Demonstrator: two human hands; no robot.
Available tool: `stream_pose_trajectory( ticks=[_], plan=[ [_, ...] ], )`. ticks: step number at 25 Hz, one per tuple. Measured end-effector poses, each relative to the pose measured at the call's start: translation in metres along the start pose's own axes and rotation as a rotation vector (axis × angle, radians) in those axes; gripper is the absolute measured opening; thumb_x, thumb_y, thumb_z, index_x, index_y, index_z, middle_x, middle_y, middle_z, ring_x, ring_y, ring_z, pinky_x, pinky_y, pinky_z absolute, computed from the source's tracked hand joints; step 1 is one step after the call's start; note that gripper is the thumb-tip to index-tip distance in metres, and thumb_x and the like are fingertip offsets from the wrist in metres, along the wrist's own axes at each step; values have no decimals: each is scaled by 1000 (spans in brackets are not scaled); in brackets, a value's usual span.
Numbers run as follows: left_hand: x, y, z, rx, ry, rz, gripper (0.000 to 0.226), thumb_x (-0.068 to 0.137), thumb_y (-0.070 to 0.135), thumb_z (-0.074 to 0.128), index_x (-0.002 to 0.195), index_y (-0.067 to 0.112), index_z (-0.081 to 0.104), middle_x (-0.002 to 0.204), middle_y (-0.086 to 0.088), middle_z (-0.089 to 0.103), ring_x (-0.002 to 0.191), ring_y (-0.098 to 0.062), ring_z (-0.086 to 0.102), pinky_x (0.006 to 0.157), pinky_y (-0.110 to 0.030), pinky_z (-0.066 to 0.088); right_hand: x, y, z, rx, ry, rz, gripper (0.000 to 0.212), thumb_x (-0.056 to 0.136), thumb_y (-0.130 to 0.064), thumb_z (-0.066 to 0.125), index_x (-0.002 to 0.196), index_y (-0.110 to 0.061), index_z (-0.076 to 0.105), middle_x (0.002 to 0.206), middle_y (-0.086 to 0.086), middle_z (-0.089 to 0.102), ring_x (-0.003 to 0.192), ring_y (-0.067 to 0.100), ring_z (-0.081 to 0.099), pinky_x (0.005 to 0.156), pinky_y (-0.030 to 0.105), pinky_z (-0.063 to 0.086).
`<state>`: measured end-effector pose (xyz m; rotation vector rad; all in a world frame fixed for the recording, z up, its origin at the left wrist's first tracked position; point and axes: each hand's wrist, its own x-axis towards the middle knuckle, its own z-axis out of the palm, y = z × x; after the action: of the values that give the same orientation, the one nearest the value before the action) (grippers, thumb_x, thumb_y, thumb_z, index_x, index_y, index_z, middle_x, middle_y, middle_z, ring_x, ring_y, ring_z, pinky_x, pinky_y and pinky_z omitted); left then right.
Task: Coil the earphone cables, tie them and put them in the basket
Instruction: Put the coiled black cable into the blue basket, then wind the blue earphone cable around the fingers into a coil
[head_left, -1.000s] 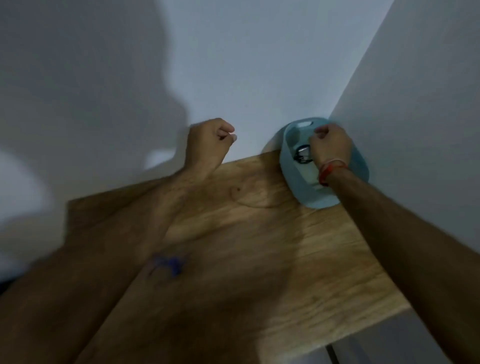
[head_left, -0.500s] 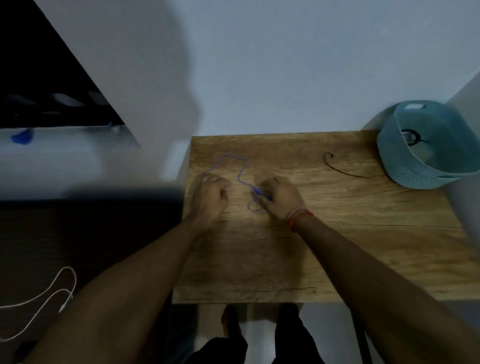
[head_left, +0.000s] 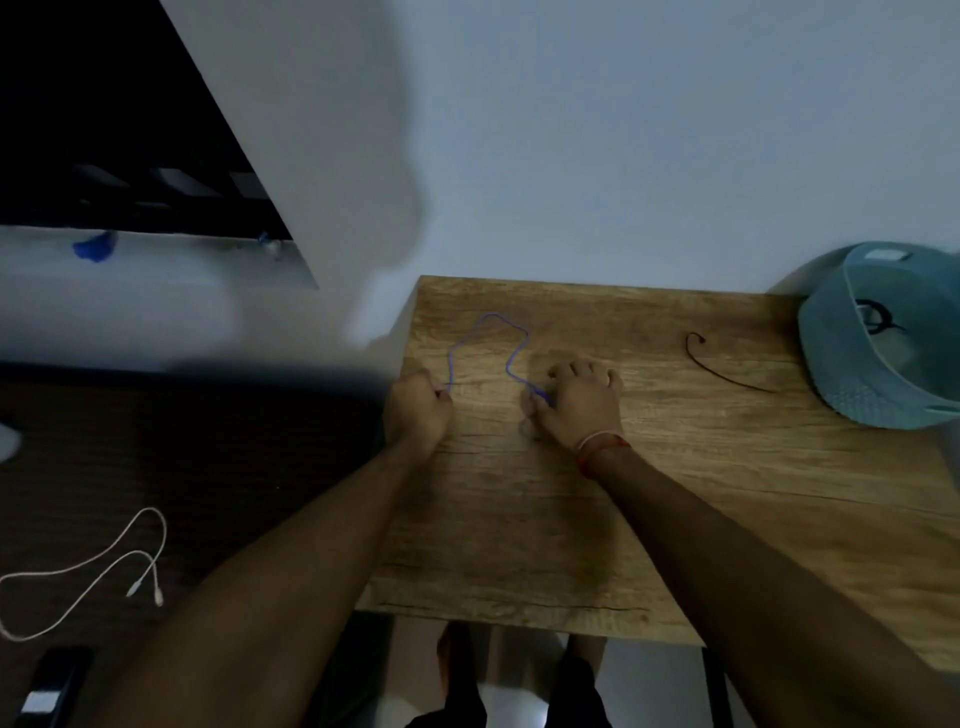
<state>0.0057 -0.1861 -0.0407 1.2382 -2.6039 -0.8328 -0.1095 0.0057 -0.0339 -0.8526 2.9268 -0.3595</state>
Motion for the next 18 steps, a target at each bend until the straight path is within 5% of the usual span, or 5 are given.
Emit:
stream_pose_trajectory(
  ticks=[5,7,10,12,18],
  plan=[
    [10,60,-41,-283,-177,317,18,94,8,67,83,22,69,81,5,72,73,-9,65,68,-23,49,28,-14,-69,126,85,-335,67,75,-24,73,139,-12,55,142,15,56,130,38,50,107,44,39],
    [19,104,-73,-456,-312,423,24,96,-2,60,84,18,65,73,0,70,62,-9,65,63,-23,51,45,-23,-110,153,147,-425,57,83,-22,72,137,-7,57,141,17,58,134,38,49,112,45,36],
    [27,178,-136,-662,-398,534,21,100,-3,57,87,12,64,77,-13,70,56,-8,63,61,-22,54,55,-30,-191,350,232,-421,18,95,-21,60,103,-10,73,99,10,77,98,30,69,90,38,45],
    [26,222,-178,-723,-465,557,11,100,4,61,93,7,68,79,-14,67,57,-12,58,65,-26,54,53,-26,-252,560,226,-304,22,98,-20,57,87,-9,73,72,5,74,72,19,68,76,30,47],
    [22,315,-272,-740,-519,674,20,99,13,65,104,-2,76,64,4,64,53,-13,44,64,-27,48,38,35,-410,942,618,-82,23,91,-16,57,76,-12,74,57,4,67,58,17,64,73,34,54]
  ],
)
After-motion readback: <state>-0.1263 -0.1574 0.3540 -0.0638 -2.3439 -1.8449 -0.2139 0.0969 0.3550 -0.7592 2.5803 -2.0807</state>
